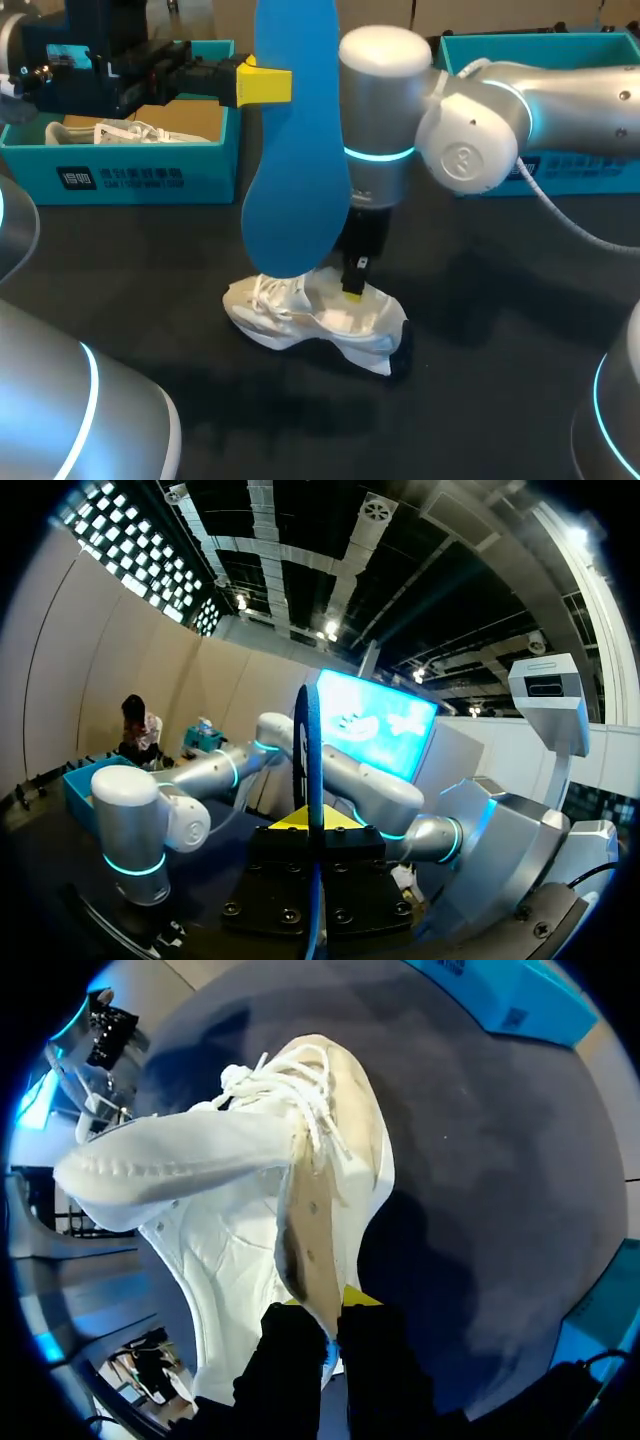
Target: Take the shoe out of the shoebox, open the shoe tongue, remove and reinsert the insole, then place the shoe into the shoebox
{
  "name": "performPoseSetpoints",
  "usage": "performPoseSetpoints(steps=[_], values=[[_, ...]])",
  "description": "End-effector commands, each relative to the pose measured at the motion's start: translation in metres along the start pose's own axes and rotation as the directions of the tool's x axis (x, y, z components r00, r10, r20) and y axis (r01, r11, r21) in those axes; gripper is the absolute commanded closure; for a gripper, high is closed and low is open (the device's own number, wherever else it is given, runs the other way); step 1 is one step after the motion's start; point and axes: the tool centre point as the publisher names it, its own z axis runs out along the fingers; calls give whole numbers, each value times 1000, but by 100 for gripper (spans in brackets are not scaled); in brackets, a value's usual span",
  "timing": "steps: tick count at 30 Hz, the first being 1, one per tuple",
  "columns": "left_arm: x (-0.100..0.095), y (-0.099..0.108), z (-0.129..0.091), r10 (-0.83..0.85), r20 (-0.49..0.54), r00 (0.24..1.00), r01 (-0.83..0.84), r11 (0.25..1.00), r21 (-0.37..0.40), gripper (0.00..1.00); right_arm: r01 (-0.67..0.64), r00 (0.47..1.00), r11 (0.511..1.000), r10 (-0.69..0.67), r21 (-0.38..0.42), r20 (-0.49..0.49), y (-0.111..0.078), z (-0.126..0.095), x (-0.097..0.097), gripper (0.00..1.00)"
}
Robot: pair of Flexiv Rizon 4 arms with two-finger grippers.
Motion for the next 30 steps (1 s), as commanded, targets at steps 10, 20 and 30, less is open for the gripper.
performPoseSetpoints(steps=[10,20,30], values=[[-1,-1,1,-1,-1,1000,1,1000,-4,100,-293,956,954,291,-72,-34,-3,-23,28,100],[-1,-1,1,-1,-1,1000,1,1000,-4,100,-671,731,689,676,-275,-92,-2,-15,78,100],[-1,-1,1,-1,-1,1000,1,1000,-4,100,-671,731,689,676,-275,-92,-2,-15,78,100]])
